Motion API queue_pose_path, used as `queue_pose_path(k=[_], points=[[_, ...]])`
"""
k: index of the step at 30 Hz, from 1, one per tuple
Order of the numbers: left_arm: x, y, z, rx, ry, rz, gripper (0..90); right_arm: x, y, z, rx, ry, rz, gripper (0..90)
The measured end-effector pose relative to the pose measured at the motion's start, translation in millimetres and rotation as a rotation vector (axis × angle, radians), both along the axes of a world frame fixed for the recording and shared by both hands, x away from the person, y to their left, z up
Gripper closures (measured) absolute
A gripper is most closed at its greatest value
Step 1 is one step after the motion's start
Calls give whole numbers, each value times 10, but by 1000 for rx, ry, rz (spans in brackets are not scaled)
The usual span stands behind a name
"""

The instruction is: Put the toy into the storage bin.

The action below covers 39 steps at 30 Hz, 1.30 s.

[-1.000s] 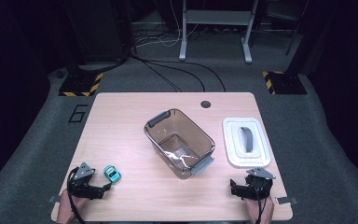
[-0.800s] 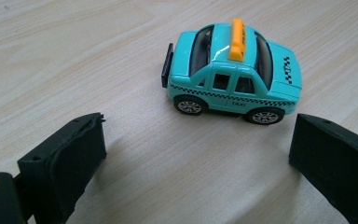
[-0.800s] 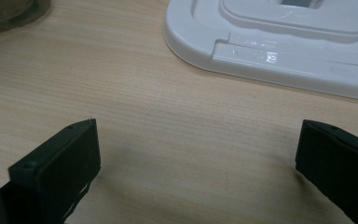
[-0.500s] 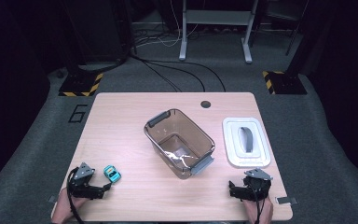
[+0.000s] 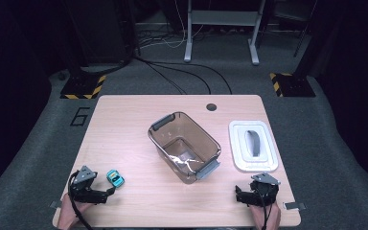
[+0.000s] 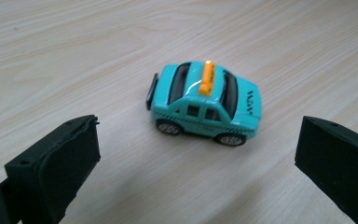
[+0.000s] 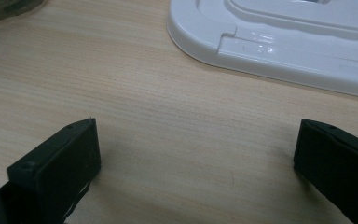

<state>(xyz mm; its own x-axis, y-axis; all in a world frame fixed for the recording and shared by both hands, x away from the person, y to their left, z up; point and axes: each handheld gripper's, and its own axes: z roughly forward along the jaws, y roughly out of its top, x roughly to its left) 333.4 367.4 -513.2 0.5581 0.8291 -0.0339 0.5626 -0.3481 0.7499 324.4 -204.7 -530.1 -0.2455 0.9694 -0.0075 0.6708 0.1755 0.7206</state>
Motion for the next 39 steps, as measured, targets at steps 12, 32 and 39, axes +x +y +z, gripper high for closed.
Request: queue_pose_path(k=[12,32,39], points=[[180,-160,-46,-6,27,-29,0,0,-1,0,0,0,0,0],[201,-217,-134,40,5,-34,222,-3,2,1,2,2,-4,0],[183,-220,-128,47,7,-38,246,-4,2,1,2,2,-4,0]])
